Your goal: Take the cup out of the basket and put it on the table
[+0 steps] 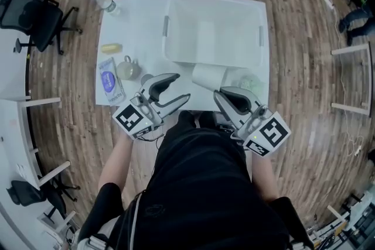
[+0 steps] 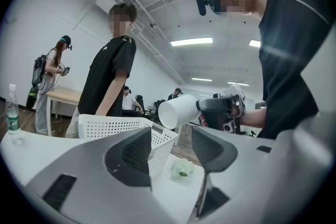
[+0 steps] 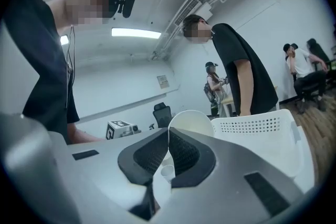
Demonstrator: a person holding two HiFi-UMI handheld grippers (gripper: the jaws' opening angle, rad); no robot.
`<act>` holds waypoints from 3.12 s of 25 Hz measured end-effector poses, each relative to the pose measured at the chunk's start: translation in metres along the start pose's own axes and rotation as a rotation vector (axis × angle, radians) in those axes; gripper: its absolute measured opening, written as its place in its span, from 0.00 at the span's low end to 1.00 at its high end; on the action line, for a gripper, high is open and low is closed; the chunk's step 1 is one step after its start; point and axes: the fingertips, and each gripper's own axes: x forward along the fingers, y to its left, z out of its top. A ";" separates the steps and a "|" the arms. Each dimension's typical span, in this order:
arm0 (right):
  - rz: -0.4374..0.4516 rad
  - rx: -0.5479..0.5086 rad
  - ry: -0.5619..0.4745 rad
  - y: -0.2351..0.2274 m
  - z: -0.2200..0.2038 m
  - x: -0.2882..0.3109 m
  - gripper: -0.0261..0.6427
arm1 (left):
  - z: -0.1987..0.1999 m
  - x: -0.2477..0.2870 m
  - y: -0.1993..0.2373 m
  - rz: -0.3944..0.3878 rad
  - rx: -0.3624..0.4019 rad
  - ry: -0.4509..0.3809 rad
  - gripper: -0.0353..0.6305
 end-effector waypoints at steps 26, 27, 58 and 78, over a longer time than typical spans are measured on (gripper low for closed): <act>0.026 -0.670 0.972 -0.061 -0.270 0.066 0.08 | -0.027 -0.066 -0.013 0.270 -0.014 -0.020 0.10; 0.037 -0.670 0.986 -0.062 -0.274 0.067 0.08 | -0.028 -0.067 -0.014 0.272 -0.013 -0.018 0.09; -0.121 -0.402 0.536 -0.047 -0.141 0.033 0.10 | -0.026 -0.052 -0.007 0.236 0.021 0.022 0.07; -0.357 -0.215 -0.100 -0.040 0.020 -0.083 0.07 | 0.013 0.016 -0.025 0.208 0.090 -0.006 0.07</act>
